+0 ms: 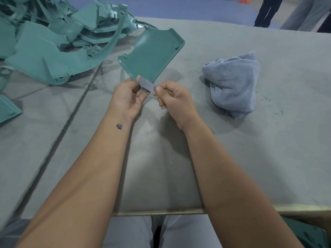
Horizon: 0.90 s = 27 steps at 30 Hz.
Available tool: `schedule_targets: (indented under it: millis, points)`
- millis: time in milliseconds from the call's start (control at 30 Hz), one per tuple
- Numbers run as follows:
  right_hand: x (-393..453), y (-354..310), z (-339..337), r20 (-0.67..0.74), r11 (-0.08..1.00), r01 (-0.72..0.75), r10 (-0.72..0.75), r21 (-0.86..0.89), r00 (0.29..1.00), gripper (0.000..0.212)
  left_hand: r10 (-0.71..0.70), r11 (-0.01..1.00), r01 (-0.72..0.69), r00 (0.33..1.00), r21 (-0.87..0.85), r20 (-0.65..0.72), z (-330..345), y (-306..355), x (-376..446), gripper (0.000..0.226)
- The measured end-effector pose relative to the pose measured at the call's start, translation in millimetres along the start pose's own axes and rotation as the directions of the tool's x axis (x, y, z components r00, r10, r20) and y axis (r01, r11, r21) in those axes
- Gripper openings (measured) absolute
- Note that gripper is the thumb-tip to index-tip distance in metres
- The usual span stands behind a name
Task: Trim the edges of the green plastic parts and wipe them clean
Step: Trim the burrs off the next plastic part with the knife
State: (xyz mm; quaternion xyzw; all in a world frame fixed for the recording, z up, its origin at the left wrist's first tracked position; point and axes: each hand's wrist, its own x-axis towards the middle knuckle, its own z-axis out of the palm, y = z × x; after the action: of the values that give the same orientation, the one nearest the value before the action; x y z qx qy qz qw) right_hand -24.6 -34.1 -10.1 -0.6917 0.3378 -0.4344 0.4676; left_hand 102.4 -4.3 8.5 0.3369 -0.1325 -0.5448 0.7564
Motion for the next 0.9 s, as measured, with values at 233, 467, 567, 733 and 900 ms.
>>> schedule_targets:
  millis: [233,467,567,733,900]
  points:
    - [-1,-2,-2,-0.074,0.996,0.019,-0.013,0.089,0.997,0.031,-0.029,0.998,0.029,1.0,0.047,0.008,3,-2,0,0.018]
    - [3,-1,-12,-0.269,0.902,0.005,0.123,0.433,0.955,0.025,-0.036,0.99,0.038,0.999,0.138,-0.019,2,0,-3,0.016]
    - [6,-1,-17,-0.272,0.853,0.012,0.153,0.521,0.95,0.022,-0.014,0.988,0.018,1.0,0.154,-0.029,1,-2,-4,0.016]
    - [4,-4,-18,-0.25,0.813,-0.005,0.185,0.583,0.95,0.025,0.017,0.987,-0.011,0.999,0.158,-0.033,2,-3,-2,0.012]
    - [5,-11,-17,-0.259,0.848,-0.061,0.228,0.527,0.939,0.026,0.081,0.966,-0.065,0.995,0.25,-0.052,2,2,-1,0.002]
